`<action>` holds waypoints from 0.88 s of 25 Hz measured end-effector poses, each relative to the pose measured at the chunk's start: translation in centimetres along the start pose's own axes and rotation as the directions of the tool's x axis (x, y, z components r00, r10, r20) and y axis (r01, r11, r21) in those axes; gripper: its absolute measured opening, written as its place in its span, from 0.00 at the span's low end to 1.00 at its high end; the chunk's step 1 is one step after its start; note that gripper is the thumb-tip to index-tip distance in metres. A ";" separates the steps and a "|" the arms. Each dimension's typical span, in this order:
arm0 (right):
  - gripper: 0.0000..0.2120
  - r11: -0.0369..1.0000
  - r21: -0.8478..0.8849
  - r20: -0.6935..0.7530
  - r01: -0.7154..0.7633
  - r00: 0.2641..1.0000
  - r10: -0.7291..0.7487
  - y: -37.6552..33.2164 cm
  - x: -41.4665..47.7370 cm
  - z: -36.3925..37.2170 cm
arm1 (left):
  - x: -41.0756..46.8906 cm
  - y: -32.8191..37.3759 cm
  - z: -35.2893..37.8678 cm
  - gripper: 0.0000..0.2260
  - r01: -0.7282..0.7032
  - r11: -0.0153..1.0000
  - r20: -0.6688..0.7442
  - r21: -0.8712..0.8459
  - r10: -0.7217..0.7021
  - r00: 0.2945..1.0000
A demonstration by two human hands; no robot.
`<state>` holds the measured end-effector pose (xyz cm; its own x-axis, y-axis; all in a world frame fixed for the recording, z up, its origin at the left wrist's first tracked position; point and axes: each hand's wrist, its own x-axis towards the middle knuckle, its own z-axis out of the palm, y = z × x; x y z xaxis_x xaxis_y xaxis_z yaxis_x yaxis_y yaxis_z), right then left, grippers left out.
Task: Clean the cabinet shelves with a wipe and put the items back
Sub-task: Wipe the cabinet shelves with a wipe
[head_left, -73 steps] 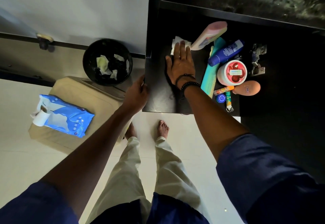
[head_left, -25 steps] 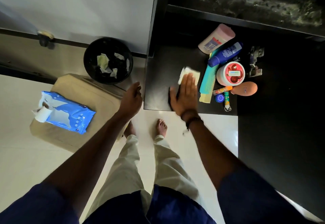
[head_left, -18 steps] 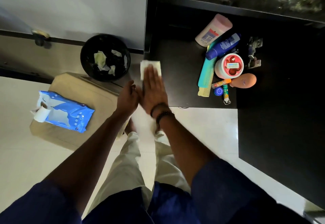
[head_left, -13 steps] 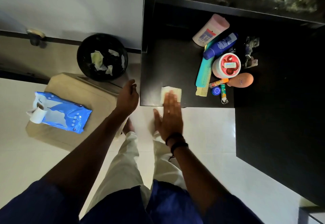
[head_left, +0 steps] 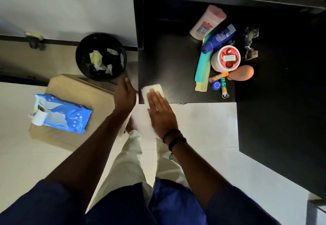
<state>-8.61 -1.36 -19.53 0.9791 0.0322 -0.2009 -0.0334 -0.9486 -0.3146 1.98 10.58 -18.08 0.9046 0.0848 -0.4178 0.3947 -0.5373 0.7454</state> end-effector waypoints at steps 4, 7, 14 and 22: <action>0.28 0.939 -0.046 -0.065 -0.341 0.939 0.338 4.5 -3.1 -1.2 | 0.1 -1.1 -0.5 0.14 0.001 0.999 -0.005 -0.033 -0.001 1.000; 0.29 0.970 -0.063 0.013 -0.236 0.971 0.237 3.1 -2.4 -1.2 | -0.5 -1.4 -0.1 0.15 0.044 0.998 -0.028 -0.034 -0.045 0.999; 0.36 0.984 -0.118 0.165 0.134 0.980 -0.113 -2.5 7.8 -1.1 | -0.6 -0.1 -0.9 0.18 0.035 0.998 -0.023 -0.049 -0.036 0.999; 0.36 0.993 -0.091 0.172 0.070 0.984 -0.054 -1.8 5.0 -1.4 | 1.3 1.3 -0.6 0.21 -0.047 0.996 0.038 -0.076 0.050 0.998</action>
<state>-3.36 0.02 -18.66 0.9303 0.1367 -0.3405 0.0536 -0.9687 -0.2423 3.83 10.51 -17.30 0.9162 0.0258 -0.4000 0.3633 -0.4749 0.8015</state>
